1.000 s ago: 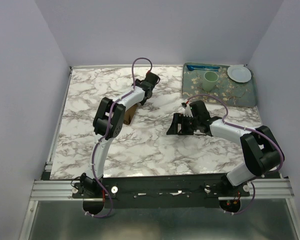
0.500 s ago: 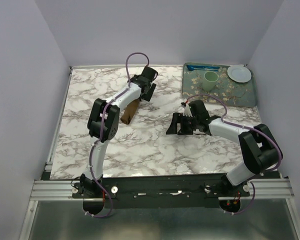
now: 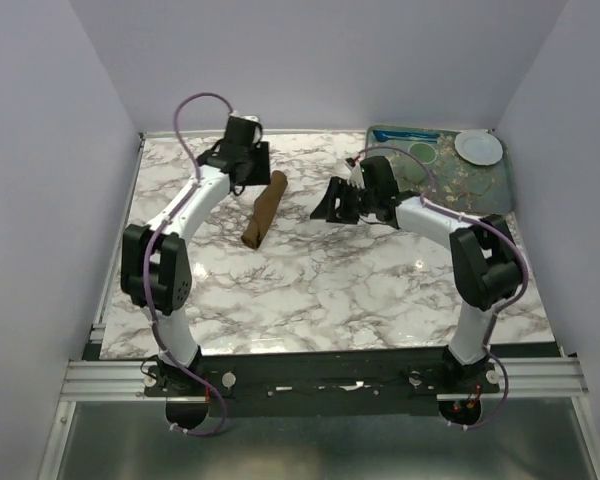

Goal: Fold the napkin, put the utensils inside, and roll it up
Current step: Roll the napkin with the utensil

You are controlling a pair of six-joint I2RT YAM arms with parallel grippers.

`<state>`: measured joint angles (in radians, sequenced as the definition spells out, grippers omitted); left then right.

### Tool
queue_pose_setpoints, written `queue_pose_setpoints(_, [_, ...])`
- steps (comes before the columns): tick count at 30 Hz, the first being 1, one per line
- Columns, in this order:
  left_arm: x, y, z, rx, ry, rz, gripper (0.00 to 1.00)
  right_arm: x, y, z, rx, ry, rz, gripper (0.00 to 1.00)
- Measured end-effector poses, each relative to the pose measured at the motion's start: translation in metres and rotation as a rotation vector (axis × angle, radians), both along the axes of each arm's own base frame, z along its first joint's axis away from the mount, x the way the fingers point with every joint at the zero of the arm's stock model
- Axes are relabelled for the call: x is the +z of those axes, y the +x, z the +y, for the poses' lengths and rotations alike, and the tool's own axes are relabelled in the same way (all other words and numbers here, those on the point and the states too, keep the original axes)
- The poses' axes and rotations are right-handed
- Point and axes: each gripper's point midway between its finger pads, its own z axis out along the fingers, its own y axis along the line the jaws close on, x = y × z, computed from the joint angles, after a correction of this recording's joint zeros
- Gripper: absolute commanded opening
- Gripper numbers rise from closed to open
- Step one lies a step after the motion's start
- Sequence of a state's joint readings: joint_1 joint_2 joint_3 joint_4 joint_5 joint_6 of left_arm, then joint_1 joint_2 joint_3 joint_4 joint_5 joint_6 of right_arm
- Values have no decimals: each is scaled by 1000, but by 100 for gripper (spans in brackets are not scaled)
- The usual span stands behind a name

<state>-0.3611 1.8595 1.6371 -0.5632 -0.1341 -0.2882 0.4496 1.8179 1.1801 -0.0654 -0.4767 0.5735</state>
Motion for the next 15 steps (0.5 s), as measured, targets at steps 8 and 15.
queue_pose_setpoints(8, [-37, -28, 49, 203, -415, 103, 29, 27, 77, 60, 24, 213, -38, 56])
queue_pose_setpoints(15, [-63, -42, 15, 190, -614, 206, 24, 27, 108, 90, 42, 319, -36, 51])
